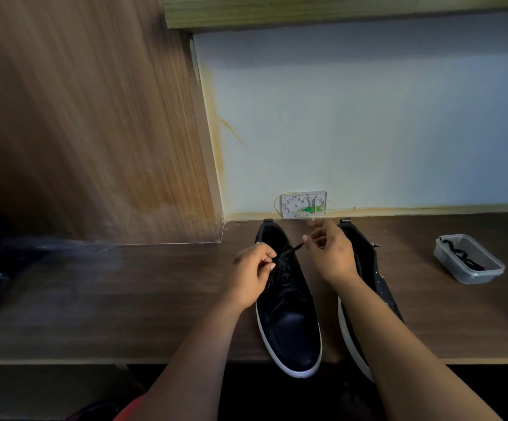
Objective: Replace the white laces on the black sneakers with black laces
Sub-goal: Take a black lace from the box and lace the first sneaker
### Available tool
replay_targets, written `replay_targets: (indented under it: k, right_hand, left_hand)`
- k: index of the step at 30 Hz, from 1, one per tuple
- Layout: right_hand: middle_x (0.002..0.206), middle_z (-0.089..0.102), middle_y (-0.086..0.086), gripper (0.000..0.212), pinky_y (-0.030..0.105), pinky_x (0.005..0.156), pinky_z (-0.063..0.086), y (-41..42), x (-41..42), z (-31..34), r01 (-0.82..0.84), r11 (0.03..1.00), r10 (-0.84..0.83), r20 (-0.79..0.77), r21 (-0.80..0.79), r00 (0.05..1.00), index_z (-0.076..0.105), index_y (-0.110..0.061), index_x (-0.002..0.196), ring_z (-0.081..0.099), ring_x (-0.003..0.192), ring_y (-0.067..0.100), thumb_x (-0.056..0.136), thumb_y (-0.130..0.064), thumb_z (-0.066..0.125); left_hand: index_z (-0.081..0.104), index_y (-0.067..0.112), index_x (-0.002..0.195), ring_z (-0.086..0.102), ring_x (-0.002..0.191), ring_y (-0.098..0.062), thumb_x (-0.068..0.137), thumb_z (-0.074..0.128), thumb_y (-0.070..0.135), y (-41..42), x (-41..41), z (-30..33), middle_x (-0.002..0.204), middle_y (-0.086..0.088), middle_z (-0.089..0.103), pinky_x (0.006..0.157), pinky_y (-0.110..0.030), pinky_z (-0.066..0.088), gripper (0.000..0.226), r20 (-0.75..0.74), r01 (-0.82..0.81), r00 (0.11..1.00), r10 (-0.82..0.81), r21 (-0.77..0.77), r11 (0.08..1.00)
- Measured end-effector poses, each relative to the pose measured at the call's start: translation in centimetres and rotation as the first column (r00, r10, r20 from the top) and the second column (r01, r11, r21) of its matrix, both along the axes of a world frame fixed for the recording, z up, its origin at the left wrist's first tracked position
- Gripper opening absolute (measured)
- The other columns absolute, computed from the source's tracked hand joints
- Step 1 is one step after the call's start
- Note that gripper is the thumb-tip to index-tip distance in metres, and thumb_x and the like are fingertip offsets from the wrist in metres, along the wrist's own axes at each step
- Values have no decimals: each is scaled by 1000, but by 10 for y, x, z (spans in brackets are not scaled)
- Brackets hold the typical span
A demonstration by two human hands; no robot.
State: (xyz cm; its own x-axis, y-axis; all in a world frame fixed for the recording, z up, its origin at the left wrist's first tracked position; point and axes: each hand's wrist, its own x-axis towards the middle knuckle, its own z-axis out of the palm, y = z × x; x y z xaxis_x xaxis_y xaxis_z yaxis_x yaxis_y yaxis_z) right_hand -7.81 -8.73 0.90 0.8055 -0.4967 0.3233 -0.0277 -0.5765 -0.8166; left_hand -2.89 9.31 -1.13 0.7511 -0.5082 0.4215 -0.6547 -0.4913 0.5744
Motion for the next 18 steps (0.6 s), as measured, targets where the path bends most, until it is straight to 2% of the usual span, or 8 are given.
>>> replay_targets:
  k: [1, 3, 4, 7, 11, 14, 18]
  right_hand:
    - [87, 62, 0, 8, 17, 67, 45, 0, -2, 0, -38, 997, 38, -6, -59, 999, 63, -22, 93, 59, 77, 10, 87, -20, 69]
    - [78, 61, -10, 15, 11, 64, 42, 5, -6, -1, -180, 972, 162, -121, -153, 979, 63, -29, 74, 56, 71, 0, 82, -27, 75]
    - [76, 60, -13, 16, 9, 62, 40, 8, -9, -3, -242, 953, 205, -197, -184, 959, 63, -30, 72, 54, 70, -1, 79, -32, 77]
    - [82, 57, -8, 20, 21, 66, 44, 18, -10, -11, -241, 928, 170, -251, -284, 953, 64, -22, 76, 54, 74, 8, 78, -37, 77]
    - [87, 54, -4, 15, 40, 76, 50, 23, -13, -9, -238, 892, 152, -239, -385, 959, 63, -17, 83, 54, 87, 19, 85, -32, 66]
    - [100, 55, -4, 17, 38, 78, 45, 22, -20, -3, -230, 829, 115, -247, -510, 962, 60, -19, 95, 49, 100, 23, 90, -35, 55]
    - [104, 53, -7, 21, 39, 82, 39, 20, -25, 3, -258, 733, 54, -324, -629, 944, 59, -21, 99, 43, 107, 22, 92, -38, 48]
  left_hand:
    - [65, 18, 101, 52, 76, 4, 87, 65, 8, 1, 1, 0, 86, 12, 62, 66, -1, 36, 18, -5, -10, 1000, 11, 16, 1000]
    - [66, 20, 101, 55, 79, 0, 86, 66, 9, 0, 1, -1, 87, 10, 63, 66, -1, 35, 18, -3, -34, 999, 34, 26, 999]
    - [66, 20, 99, 55, 79, -1, 85, 66, 9, -1, 1, 0, 87, 9, 63, 66, -3, 35, 18, 1, -46, 999, 46, 28, 999]
    - [68, 17, 97, 53, 85, -4, 86, 64, 10, -4, -1, 1, 89, 7, 64, 69, -12, 39, 13, 33, -83, 996, 81, 45, 996]
    - [68, 17, 92, 56, 88, -15, 89, 61, 15, -3, -2, 6, 88, 4, 64, 72, -23, 39, 9, 202, -116, 976, 84, 154, 981]
    - [64, 23, 89, 54, 85, -17, 90, 55, 18, -1, -5, 13, 87, 7, 61, 72, -30, 42, 10, 281, -152, 956, 79, 249, 957]
    - [61, 30, 92, 48, 93, -15, 91, 51, 20, -1, -10, 19, 97, 12, 60, 74, -29, 32, 14, 303, -211, 947, 108, 330, 920]
